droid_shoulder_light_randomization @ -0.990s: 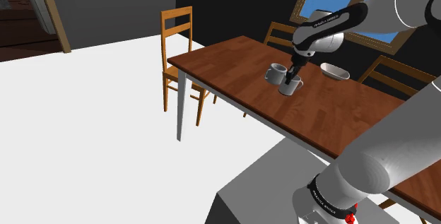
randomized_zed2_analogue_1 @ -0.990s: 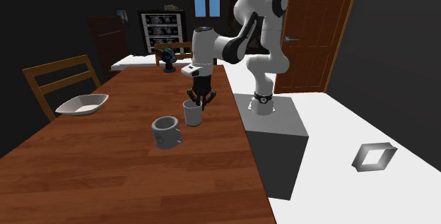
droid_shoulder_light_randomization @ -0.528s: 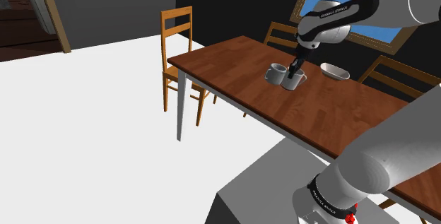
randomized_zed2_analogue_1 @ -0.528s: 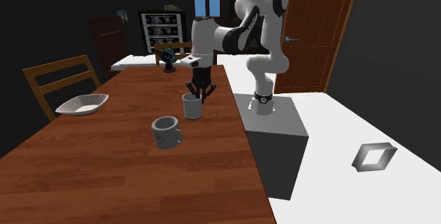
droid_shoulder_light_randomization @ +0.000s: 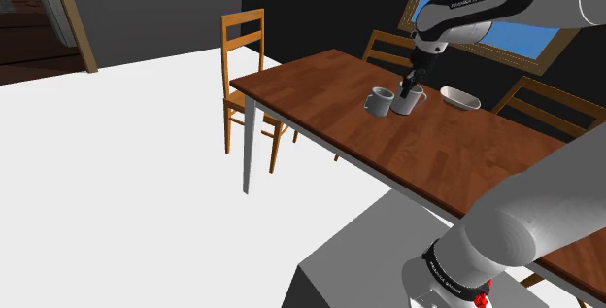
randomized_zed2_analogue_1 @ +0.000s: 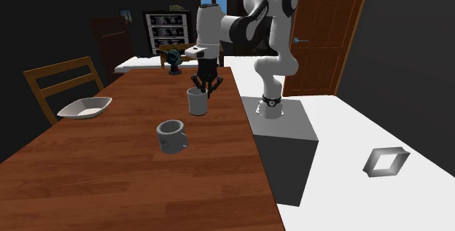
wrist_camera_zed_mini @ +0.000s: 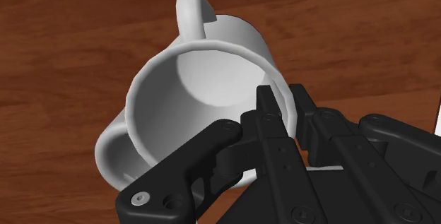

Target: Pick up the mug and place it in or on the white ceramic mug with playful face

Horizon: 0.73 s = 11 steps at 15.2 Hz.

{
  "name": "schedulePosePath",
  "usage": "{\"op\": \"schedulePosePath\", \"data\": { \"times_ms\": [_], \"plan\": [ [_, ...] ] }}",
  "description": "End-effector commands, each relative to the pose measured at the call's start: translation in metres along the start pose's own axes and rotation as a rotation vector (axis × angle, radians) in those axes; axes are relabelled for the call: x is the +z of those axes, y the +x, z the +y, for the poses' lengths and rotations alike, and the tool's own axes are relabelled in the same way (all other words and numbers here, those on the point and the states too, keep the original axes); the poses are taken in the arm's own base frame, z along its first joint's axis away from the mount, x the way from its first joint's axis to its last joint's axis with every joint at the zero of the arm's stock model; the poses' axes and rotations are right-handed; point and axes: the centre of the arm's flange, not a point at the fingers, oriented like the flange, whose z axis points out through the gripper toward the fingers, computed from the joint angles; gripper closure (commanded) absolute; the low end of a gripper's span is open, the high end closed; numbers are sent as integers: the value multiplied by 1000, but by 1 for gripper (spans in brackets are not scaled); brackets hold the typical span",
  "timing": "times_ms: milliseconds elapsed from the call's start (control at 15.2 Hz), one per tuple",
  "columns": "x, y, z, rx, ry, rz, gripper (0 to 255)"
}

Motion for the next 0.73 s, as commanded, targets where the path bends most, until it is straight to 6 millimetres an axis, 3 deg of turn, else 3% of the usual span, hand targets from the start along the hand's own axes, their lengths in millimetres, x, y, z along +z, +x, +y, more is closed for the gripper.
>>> {"op": "schedulePosePath", "data": {
  "times_ms": [0, 660],
  "plan": [
    [-11, -1, 1, 0, 0, 0, 255],
    [-64, 1, 5, 0, 0, 0, 255]
  ]
}}
